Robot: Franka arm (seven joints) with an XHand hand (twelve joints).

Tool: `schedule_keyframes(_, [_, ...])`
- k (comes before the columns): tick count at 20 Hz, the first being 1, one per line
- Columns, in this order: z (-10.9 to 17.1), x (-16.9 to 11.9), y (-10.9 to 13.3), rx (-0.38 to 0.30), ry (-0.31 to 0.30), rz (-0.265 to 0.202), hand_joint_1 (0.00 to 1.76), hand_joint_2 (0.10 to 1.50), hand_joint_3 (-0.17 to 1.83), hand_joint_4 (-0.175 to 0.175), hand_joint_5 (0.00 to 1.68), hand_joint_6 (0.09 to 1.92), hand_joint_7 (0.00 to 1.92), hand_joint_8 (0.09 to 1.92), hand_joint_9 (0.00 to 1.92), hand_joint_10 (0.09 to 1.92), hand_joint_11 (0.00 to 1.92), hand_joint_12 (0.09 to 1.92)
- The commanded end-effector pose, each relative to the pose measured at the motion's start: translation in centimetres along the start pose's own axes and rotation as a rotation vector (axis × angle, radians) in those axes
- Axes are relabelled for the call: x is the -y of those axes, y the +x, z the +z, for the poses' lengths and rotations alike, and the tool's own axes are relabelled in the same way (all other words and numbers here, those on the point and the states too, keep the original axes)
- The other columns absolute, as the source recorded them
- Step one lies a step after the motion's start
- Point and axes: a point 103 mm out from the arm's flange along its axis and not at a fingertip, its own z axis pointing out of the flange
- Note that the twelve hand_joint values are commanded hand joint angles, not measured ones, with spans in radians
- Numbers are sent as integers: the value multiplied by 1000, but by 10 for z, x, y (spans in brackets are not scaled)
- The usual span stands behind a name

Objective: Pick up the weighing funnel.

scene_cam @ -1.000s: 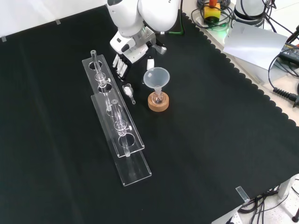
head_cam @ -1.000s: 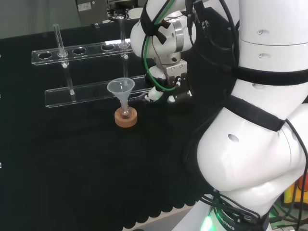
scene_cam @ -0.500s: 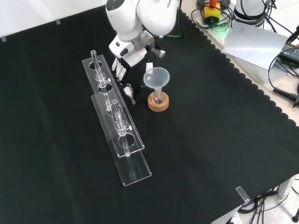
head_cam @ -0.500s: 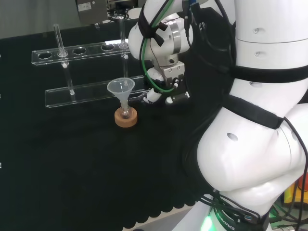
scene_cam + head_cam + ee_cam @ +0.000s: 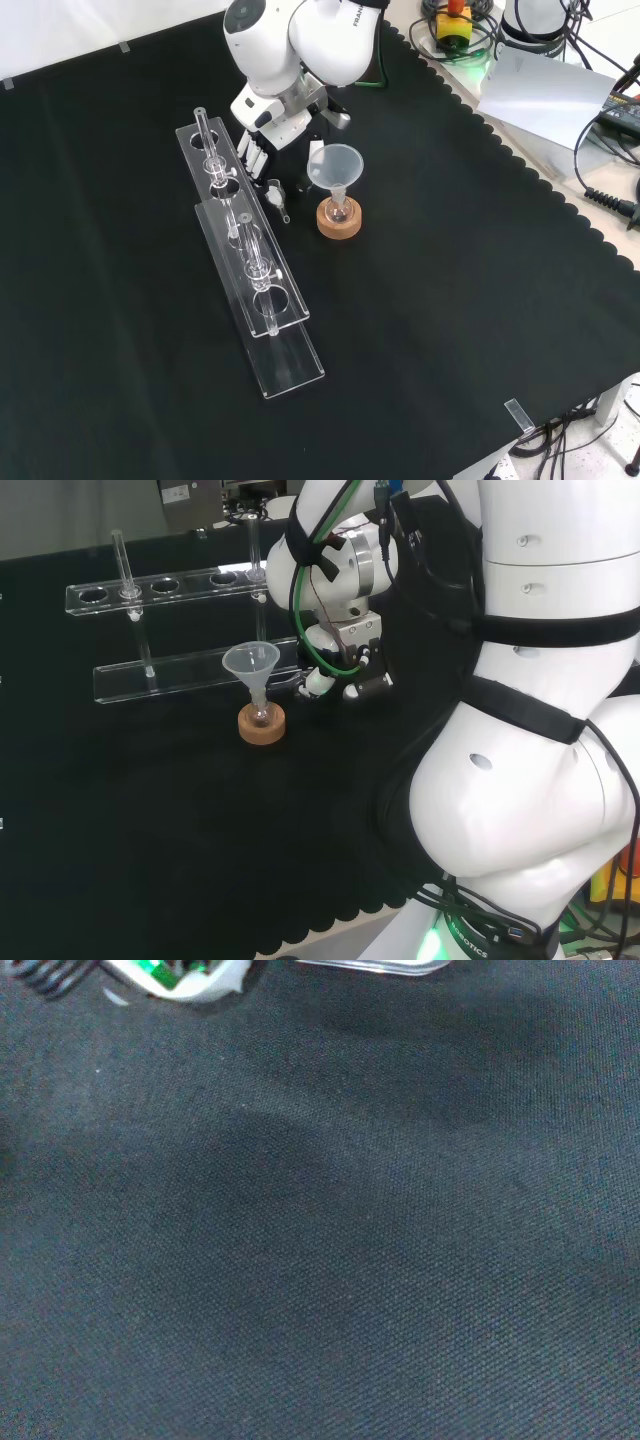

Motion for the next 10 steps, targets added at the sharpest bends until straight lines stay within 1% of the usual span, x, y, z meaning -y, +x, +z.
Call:
schedule_keyframes(1, [1,-1,-1,2,1,0,849,684,532,-50,618,726,683,713,874,495,621,1245])
schedule_keyframes(10, [6,-3,0,7,7,-4,862,682,541,-48,628,736,687,716,878,496,625,1243])
